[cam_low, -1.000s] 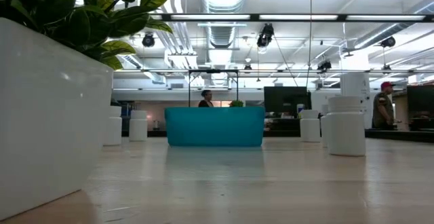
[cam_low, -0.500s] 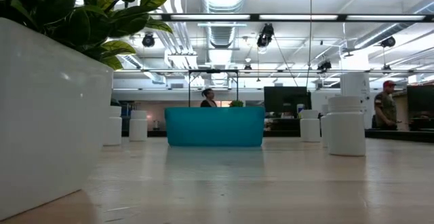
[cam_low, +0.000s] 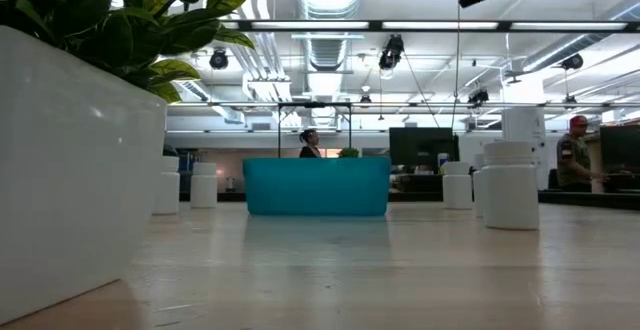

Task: Pick and place pill bottles into a basket
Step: Put the white medicine bottle into the blue bin

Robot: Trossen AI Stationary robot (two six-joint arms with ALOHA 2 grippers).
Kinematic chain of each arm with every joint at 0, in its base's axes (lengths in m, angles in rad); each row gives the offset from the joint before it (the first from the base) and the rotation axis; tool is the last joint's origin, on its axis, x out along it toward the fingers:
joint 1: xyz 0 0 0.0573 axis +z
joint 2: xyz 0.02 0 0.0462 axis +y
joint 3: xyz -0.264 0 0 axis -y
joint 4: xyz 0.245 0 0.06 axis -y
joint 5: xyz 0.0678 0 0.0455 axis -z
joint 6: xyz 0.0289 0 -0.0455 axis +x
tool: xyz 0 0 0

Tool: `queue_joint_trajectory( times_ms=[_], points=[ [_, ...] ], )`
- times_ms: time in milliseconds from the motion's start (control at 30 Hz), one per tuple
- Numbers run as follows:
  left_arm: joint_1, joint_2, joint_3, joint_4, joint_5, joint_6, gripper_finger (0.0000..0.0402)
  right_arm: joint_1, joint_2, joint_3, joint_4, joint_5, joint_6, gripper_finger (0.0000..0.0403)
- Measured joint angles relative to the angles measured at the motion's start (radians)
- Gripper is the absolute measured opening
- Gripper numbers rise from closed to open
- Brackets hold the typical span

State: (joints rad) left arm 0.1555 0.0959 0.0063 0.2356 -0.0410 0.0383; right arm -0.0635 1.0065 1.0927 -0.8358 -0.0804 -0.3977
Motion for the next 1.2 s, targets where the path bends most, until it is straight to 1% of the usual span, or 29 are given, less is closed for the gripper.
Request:
queue_joint_trajectory(
  times_ms=[67, 200, 300, 667, 900, 1033, 1200],
  points=[
    [0.0, 0.0, 0.0, 0.0, 0.0, 0.0, 0.0, 0.0, 0.033, 0.028, -0.025, -0.029, -0.003, 0.0009],
    [0.0, 0.0, 0.0, 0.0, 0.0, 0.0, 0.0, 0.0, 0.099, 0.086, -0.119, -0.033, -0.002, 0.0012],
    [0.0, 0.0, 0.0, 0.0, 0.0, 0.0, 0.0, 0.0, 0.141, 0.115, -0.181, -0.033, 0.002, 0.0026],
    [0.0, 0.0, 0.0, 0.0, 0.0, 0.0, 0.0, 0.0, 0.238, 0.126, -0.232, -0.033, 0.002, 0.0117],
    [0.0, 0.0, 0.0, 0.0, 0.0, 0.0, 0.0, 0.0, 0.273, 0.126, -0.259, -0.033, 0.005, 0.0173],
    [0.0, 0.0, 0.0, 0.0, 0.0, 0.0, 0.0, 0.0, 0.285, 0.124, -0.261, -0.033, 0.005, 0.0196],
    [0.0, 0.0, 0.0, 0.0, 0.0, 0.0, 0.0, 0.0, 0.312, 0.116, -0.259, -0.033, 0.005, 0.021]
  ],
)
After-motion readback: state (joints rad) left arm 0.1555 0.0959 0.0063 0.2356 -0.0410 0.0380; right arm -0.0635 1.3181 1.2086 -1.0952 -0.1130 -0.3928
